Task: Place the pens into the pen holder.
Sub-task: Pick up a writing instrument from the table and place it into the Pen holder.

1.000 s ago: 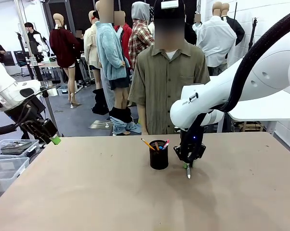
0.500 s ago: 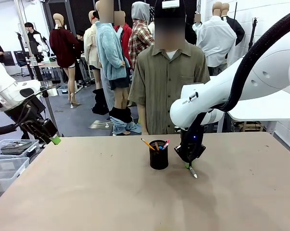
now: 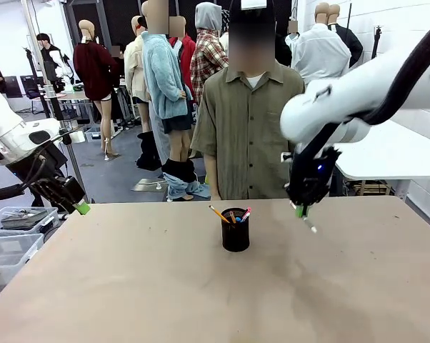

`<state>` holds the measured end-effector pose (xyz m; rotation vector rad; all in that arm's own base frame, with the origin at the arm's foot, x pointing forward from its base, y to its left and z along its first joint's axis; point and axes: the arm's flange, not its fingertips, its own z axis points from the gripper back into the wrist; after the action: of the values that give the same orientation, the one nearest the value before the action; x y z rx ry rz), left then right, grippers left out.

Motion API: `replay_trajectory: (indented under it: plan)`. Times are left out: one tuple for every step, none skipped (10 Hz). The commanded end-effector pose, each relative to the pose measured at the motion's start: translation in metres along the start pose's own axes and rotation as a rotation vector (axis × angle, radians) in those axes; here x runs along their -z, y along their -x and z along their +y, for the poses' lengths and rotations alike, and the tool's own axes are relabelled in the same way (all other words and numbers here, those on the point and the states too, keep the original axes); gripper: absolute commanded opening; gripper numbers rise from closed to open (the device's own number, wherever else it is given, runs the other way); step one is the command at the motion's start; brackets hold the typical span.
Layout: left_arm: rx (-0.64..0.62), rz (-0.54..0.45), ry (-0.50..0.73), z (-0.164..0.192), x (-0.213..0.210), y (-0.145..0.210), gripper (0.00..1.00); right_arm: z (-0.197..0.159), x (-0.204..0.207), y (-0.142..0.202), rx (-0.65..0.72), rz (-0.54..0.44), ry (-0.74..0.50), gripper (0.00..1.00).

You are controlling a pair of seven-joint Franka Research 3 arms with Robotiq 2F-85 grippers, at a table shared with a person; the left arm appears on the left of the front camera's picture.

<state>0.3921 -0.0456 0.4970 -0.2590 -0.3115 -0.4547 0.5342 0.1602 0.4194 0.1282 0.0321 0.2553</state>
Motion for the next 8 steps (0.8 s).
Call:
replay_trajectory:
  plan:
    - [-0.004, -0.004, -0.016, 0.0, 0.0, -0.002, 0.52, -0.009, -0.029, 0.022, -0.268, -0.027, -0.163, 0.0]
    - [-0.004, -0.004, -0.016, 0.0, 0.0, -0.002, 0.52, -0.006, -0.046, 0.025, -0.404, -0.106, -0.246, 0.0]
    - [-0.004, -0.004, -0.016, 0.0, 0.0, -0.002, 0.52, -0.002, -0.056, 0.032, -0.532, -0.18, -0.324, 0.0]
    - [-0.004, -0.004, -0.016, 0.0, 0.0, -0.002, 0.52, 0.002, -0.062, 0.031, -0.682, -0.253, -0.403, 0.0]
    - [-0.004, -0.004, -0.016, 0.0, 0.0, -0.002, 0.52, 0.006, -0.065, 0.028, -0.737, -0.295, -0.456, 0.0]
    - [-0.004, -0.004, -0.016, 0.0, 0.0, -0.002, 0.52, 0.009, -0.067, 0.027, -0.796, -0.297, -0.538, 0.0]
    - [-0.004, -0.004, -0.016, 0.0, 0.0, -0.002, 0.52, 0.012, -0.067, 0.022, -0.756, -0.289, -0.545, 0.0]
    - [-0.004, -0.004, -0.016, 0.0, 0.0, -0.002, 0.52, 0.019, -0.079, 0.024, -0.728, -0.343, -0.406, 0.0]
